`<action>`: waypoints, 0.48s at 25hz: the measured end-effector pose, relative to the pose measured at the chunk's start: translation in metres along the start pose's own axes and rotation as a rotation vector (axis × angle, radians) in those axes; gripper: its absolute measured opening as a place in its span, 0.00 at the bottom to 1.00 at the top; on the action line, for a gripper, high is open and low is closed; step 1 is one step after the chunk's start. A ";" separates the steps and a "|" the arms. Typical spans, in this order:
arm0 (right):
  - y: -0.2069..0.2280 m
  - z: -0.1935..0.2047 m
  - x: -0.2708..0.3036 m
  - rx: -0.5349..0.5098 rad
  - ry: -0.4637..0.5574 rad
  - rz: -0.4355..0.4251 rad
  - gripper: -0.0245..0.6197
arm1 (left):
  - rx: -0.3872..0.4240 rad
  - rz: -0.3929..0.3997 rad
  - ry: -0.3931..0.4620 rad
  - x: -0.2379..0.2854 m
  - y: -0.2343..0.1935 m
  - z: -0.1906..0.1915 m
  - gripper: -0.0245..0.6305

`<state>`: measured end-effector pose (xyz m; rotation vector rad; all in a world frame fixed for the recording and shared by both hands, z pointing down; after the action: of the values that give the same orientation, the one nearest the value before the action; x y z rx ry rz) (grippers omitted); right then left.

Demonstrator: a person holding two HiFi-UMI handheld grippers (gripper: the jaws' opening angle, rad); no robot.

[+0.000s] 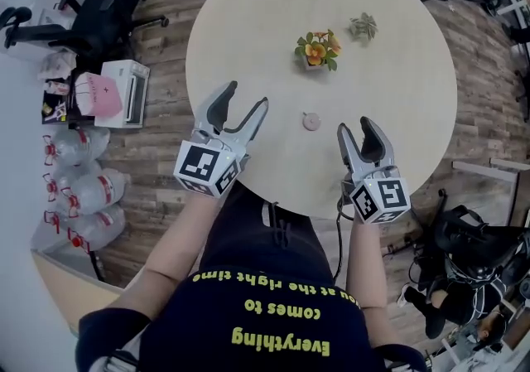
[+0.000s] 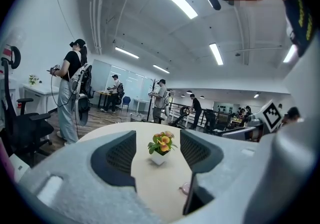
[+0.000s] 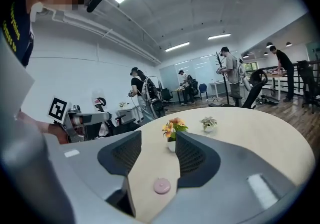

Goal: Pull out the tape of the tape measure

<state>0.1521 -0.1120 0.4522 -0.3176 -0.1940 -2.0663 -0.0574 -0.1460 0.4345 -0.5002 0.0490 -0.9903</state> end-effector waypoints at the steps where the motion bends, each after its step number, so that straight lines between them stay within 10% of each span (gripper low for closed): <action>1: -0.002 0.006 0.004 -0.010 -0.014 -0.012 0.38 | 0.001 0.003 -0.008 0.001 -0.001 0.003 0.45; 12: -0.029 0.106 0.054 -0.168 -0.297 -0.231 0.39 | -0.010 -0.012 -0.067 -0.002 -0.020 0.027 0.45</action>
<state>0.1172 -0.1142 0.5697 -0.7363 -0.2454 -2.2618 -0.0670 -0.1431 0.4671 -0.5428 -0.0087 -0.9851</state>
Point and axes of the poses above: the fingertips, and each gripper's own axes: x forward along the fingers, y to its right, z out of its underside, the point moved 1 cm from there along -x, backward along the fingers, and after that the axes turned 14 degrees about -x, right-handed, at the moved point
